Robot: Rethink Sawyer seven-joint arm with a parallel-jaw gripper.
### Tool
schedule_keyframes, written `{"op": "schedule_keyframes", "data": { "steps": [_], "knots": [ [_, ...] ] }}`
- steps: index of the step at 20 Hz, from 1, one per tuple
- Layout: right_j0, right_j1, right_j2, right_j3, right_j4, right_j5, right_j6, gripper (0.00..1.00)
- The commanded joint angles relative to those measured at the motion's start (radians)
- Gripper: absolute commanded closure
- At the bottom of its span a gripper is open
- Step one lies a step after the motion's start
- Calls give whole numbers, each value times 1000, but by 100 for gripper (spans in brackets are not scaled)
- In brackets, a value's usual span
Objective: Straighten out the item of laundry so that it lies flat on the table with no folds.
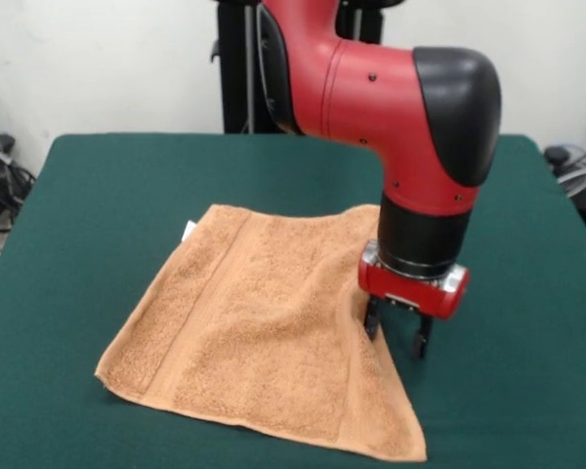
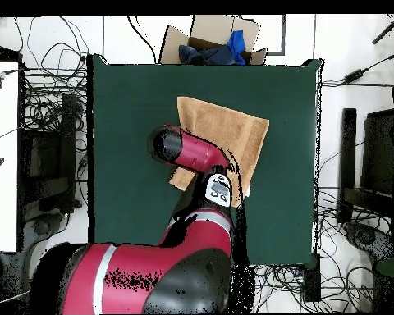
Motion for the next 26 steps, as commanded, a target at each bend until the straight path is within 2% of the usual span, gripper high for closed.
{"op": "schedule_keyframes", "data": {
  "steps": [1, 8, 26],
  "knots": [
    [71, 170, 222, -75, 134, -44, 282, 0],
    [111, 179, 196, -104, 224, -27, 301, 0],
    [237, 237, 31, -233, 406, 75, 374, 0]
  ]
}}
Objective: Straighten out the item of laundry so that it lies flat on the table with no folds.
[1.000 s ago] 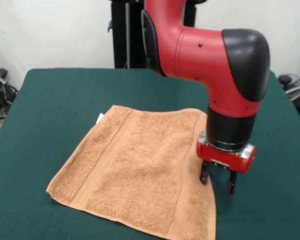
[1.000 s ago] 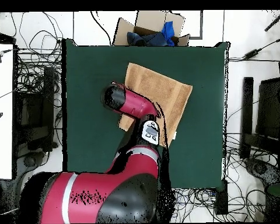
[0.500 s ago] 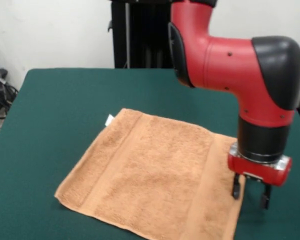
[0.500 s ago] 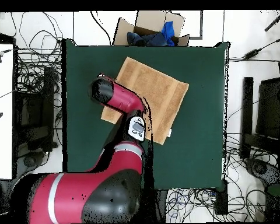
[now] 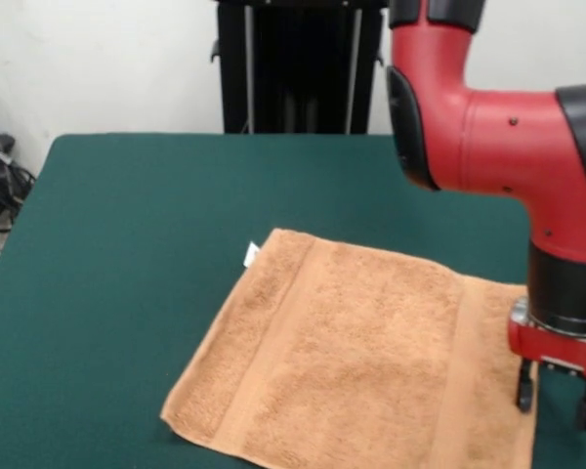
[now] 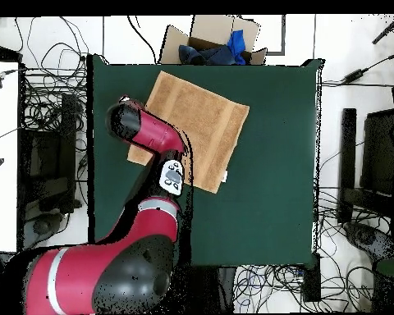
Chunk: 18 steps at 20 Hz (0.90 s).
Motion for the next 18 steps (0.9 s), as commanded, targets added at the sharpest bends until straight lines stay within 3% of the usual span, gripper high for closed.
{"op": "schedule_keyframes", "data": {
  "steps": [1, 4, 6, 7, 8, 9, 13, 18],
  "knots": [
    [63, 114, 38, -7, 73, 81, 372, 0],
    [75, 103, 14, 13, 75, 93, 370, 0],
    [138, 103, -115, 24, 52, 119, 396, 0],
    [218, 140, -284, 25, 46, 123, 448, 0],
    [266, 180, -387, 20, 53, 101, 466, 0],
    [279, 177, -418, 72, 33, 14, 411, 100],
    [184, 40, -294, 248, -115, -166, 234, 100],
    [114, -12, -237, 281, -189, -184, 185, 100]
  ]
}}
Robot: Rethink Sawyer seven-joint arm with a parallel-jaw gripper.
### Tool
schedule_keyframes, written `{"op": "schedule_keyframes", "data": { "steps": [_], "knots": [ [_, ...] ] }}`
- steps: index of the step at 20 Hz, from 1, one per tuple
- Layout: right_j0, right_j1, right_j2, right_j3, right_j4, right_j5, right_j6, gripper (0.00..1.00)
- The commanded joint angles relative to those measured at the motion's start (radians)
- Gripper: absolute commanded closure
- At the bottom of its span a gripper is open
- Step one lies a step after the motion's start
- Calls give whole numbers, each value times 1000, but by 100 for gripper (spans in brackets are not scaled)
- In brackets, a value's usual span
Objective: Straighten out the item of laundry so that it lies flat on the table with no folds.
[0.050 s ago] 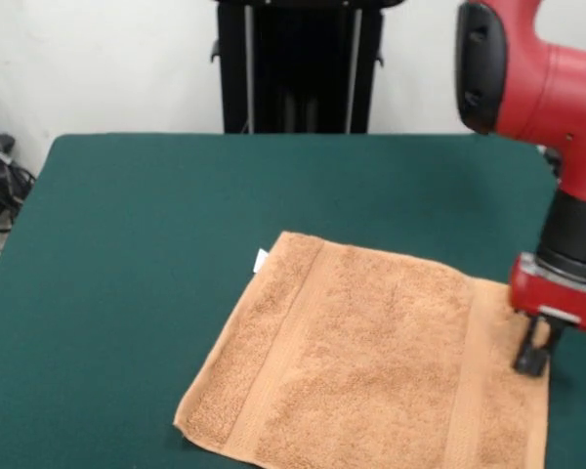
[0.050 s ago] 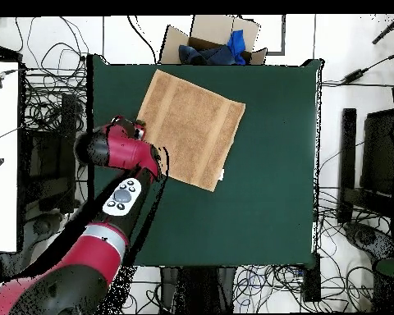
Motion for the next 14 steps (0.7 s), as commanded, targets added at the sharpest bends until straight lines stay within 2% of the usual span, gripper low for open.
{"op": "schedule_keyframes", "data": {
  "steps": [1, 7, 14],
  "knots": [
    [-101, -46, 37, 189, -95, -54, 121, 100],
    [-109, -39, 53, 203, -119, -102, 171, 100],
    [-176, -71, 115, 241, -175, -194, 169, 100]
  ]
}}
